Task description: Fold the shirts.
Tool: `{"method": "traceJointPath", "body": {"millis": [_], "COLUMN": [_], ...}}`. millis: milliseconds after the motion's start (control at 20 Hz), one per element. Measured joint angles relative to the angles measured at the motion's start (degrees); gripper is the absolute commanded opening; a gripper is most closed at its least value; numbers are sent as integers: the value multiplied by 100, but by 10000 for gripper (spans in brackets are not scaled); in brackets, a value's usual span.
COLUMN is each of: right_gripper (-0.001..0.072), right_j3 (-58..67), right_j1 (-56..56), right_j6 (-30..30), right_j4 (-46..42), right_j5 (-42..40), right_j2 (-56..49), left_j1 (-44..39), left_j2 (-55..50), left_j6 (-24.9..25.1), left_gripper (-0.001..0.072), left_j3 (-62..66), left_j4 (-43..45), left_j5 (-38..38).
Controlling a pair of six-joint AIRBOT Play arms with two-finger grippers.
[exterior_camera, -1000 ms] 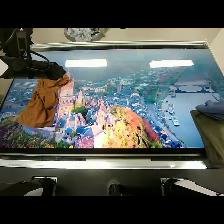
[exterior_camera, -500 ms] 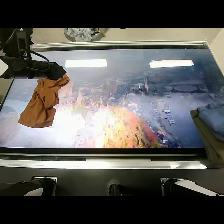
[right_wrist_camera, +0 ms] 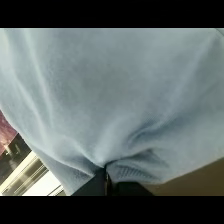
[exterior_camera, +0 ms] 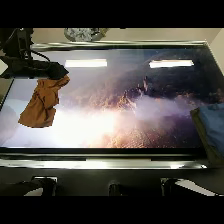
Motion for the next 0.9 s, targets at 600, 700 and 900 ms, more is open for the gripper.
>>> {"method": "traceJointPath", "body": {"millis": [600,700,900], "right_gripper": [615,609,606], "right_j3": [3626,3801,2983], "right_j1": [1462,2577,4804], "right_j6": [-229,-457,-627], "right_j4": [1773,1683,374], "right_j5": [-2282,-2288,-1102], "right_j2": [234,271,210], "left_j1": [-289,-334,-365], "left_j2": [-83,-356,-883], "left_j6": [-601,-780,-1073], "left_gripper": [43,496,597], "left_j3": [1615,1655,922], "left_j4": [2592,3047,3215], "left_j5": [251,-125,-1641]}}
